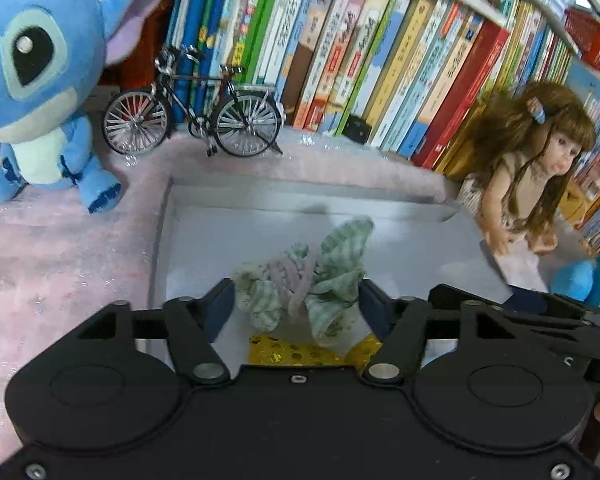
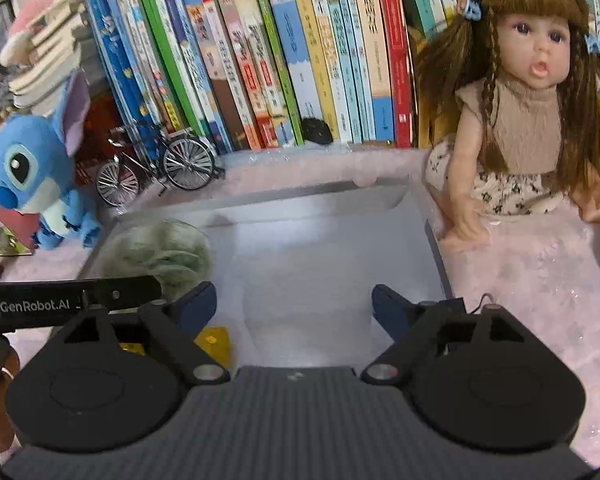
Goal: Organize soft objects
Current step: 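Open the left tool to drop the plaid cloth while the right tool releases the foam block in the box, then move both tools back to the pipe frame, left tool toward the purple plush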
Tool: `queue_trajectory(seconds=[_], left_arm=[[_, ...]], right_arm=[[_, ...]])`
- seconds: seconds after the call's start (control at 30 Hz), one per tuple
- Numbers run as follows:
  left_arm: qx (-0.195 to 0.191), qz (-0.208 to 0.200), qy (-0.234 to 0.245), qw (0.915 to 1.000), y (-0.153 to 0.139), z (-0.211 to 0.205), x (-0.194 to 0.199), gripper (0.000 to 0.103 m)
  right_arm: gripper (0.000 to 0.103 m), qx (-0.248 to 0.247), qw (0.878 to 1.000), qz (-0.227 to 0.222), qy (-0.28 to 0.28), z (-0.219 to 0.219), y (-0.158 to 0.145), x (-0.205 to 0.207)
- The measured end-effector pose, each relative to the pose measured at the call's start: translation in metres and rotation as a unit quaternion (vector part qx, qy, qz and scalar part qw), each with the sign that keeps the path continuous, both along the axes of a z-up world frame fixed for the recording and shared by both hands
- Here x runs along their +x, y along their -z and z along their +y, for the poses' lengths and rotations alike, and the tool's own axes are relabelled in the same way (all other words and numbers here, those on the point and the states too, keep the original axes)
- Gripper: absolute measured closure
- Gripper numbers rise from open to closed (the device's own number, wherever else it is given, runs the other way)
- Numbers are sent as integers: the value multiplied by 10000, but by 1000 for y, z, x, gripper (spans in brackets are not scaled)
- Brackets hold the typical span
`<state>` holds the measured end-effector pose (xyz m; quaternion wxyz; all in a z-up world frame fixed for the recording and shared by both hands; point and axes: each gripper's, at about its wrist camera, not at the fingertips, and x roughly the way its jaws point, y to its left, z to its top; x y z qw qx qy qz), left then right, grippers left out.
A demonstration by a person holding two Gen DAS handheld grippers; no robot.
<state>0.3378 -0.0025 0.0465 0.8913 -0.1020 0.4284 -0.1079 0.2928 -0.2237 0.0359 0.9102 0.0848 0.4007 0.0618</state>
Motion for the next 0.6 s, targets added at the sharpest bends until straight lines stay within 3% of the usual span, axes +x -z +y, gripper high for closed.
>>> queue_trajectory(seconds=[0.27,0.6], left_arm=[[115,-606,254,9978,-39,8,-40,17],[204,-1262,371,9911,-63,38,-133,12]], right_arm=[[4,130,9985,-479,-209,-4,-37,-31],[1,27,9939,-1012,-436,-15,-67,-108]])
